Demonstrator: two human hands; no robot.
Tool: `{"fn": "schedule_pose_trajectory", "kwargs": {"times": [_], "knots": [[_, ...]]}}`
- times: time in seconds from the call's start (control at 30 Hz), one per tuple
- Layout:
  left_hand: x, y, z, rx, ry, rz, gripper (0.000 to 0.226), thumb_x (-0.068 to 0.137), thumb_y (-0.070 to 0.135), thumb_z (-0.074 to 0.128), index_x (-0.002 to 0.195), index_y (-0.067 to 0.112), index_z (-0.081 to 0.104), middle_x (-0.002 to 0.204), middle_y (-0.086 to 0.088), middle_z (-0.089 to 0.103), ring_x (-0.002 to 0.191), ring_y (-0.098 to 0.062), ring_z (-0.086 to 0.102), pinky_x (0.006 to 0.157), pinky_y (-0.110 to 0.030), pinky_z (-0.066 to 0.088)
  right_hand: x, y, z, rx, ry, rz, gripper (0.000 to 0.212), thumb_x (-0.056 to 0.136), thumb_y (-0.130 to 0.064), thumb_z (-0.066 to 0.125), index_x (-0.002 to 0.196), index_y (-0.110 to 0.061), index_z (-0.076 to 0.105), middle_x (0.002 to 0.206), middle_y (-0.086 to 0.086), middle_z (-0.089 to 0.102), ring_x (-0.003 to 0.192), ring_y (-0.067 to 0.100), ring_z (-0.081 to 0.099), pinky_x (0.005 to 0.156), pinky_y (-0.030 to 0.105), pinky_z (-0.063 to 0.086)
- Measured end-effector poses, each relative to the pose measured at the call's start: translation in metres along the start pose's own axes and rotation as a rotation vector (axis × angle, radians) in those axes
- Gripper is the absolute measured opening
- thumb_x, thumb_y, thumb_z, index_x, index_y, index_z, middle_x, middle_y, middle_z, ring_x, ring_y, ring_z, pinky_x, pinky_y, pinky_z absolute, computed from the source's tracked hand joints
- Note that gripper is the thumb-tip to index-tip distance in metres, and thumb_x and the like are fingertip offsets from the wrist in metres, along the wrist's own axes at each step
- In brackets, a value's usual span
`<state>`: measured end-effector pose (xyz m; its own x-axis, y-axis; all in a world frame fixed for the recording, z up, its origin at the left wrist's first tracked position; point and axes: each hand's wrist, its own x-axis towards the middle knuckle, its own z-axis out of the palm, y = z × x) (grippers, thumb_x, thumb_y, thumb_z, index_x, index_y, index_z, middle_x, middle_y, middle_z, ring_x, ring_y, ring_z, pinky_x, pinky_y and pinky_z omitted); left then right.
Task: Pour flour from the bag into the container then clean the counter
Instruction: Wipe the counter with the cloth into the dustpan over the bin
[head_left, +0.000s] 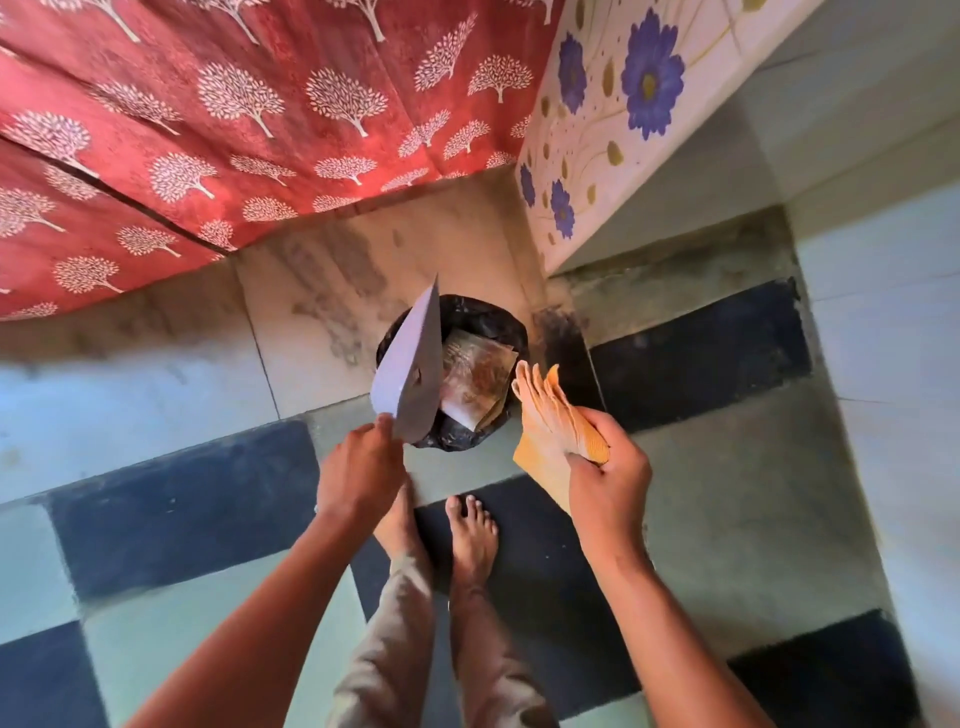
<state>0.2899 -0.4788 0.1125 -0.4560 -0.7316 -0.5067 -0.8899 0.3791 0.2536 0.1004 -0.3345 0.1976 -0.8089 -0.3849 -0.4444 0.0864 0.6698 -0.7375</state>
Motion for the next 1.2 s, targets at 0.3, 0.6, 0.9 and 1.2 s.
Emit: {"fn": "schedule_pose_trajectory", "kwargs": {"times": [0.3, 0.6, 0.9, 1.2], "knots": [[0.066, -0.021, 0.018, -0.261, -0.174, 0.185, 0.015, 0.080, 0.029, 0.068, 0.080, 0.019, 0.056, 0.067, -0.008, 0.064, 0.065, -0.036, 0.059, 0.056, -0.034, 0.042, 0.043, 0.013, 0.020, 0.037, 0.093, 0.025, 0.054, 0.078, 0.019, 0.060, 0.109, -0.024, 0.072, 0.100, -0.013, 0.071, 0.100, 0.000, 0.065, 0.088, 0.022, 0.055], [0.113, -0.067, 0.009, -0.473, -0.132, 0.122, 0.032, 0.060, 0.020, 0.069, 0.051, 0.017, 0.039, 0.051, 0.000, 0.031, 0.049, -0.012, 0.026, 0.046, -0.028, 0.022, 0.069, 0.053, 0.051, -0.017, 0.106, 0.036, 0.051, 0.079, 0.015, 0.063, 0.114, -0.022, 0.073, 0.108, -0.006, 0.073, 0.106, 0.012, 0.066, 0.094, 0.033, 0.056], [0.136, -0.045, 0.049, -0.494, -0.442, 0.017, 0.011, 0.054, 0.021, 0.066, 0.055, 0.014, 0.057, 0.047, 0.001, 0.054, 0.039, -0.008, 0.045, 0.041, -0.023, 0.038, 0.078, 0.046, 0.061, 0.058, 0.237, 0.022, 0.053, 0.073, 0.020, 0.058, 0.111, -0.013, 0.074, 0.102, 0.001, 0.075, 0.098, 0.015, 0.069, 0.085, 0.023, 0.055], [0.148, -0.047, 0.083, 0.003, -0.472, -0.044, 0.035, 0.078, 0.025, 0.061, 0.111, 0.014, 0.065, 0.105, -0.020, 0.069, 0.098, -0.043, 0.066, 0.074, -0.038, 0.054, 0.087, 0.048, 0.079, 0.102, 0.206, 0.043, 0.052, 0.071, 0.022, 0.056, 0.110, -0.008, 0.074, 0.097, 0.000, 0.074, 0.091, 0.005, 0.068, 0.081, 0.015, 0.052]]}}
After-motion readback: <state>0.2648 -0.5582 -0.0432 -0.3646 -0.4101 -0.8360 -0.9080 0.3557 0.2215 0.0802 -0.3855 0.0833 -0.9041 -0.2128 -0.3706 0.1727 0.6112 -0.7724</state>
